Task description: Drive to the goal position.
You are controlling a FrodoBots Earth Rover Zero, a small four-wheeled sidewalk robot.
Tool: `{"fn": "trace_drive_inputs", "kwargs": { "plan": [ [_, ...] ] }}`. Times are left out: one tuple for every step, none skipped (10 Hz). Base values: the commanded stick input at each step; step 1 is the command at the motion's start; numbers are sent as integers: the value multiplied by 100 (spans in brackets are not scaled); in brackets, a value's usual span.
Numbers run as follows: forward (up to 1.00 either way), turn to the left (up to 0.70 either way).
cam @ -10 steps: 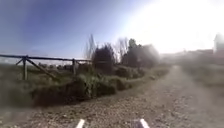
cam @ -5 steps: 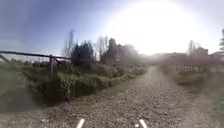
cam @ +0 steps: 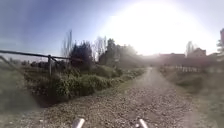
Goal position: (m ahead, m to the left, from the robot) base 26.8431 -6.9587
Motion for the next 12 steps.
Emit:
{"fn": "trace_drive_inputs", "kwargs": {
  "plan": [
    [0,-50],
    [0,-50],
    [0,-45],
    [0,-36],
    [0,-11],
    [2,-2],
    [14,0],
    [37,0],
    [50,-4],
    [50,-16],
    [50,-31],
    [50,-49]
  ]
}}
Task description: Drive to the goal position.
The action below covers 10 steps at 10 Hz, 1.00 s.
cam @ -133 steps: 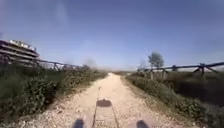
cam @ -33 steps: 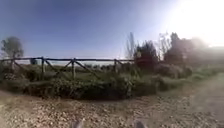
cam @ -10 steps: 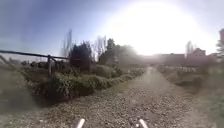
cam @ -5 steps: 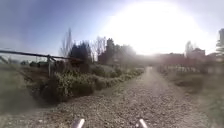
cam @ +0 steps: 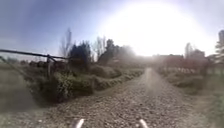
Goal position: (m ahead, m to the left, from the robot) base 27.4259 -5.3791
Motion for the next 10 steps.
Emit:
{"fn": "trace_drive_inputs", "kwargs": {
  "plan": [
    [50,-50],
    [50,-50],
    [50,-50],
    [50,-50],
    [50,-50],
    [50,-50],
    [50,-50],
    [50,-37],
    [50,-21],
    [50,-3]
  ]
}}
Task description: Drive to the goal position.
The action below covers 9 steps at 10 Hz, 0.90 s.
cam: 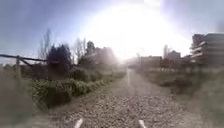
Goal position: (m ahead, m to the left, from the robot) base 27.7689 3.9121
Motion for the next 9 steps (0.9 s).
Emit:
{"fn": "trace_drive_inputs", "kwargs": {
  "plan": [
    [50,0],
    [50,0],
    [50,0],
    [50,0],
    [50,0],
    [50,0],
    [50,0],
    [50,0],
    [50,5]
  ]
}}
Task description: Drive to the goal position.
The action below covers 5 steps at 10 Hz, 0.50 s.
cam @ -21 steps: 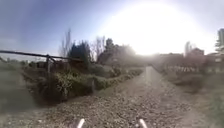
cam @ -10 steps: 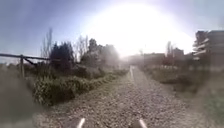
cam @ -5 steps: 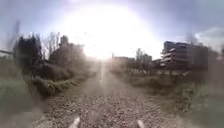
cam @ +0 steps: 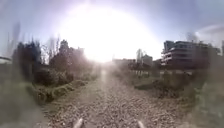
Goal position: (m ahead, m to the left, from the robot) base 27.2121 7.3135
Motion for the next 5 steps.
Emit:
{"fn": "trace_drive_inputs", "kwargs": {
  "plan": [
    [50,28],
    [50,45],
    [50,20],
    [50,0],
    [50,0]
  ]
}}
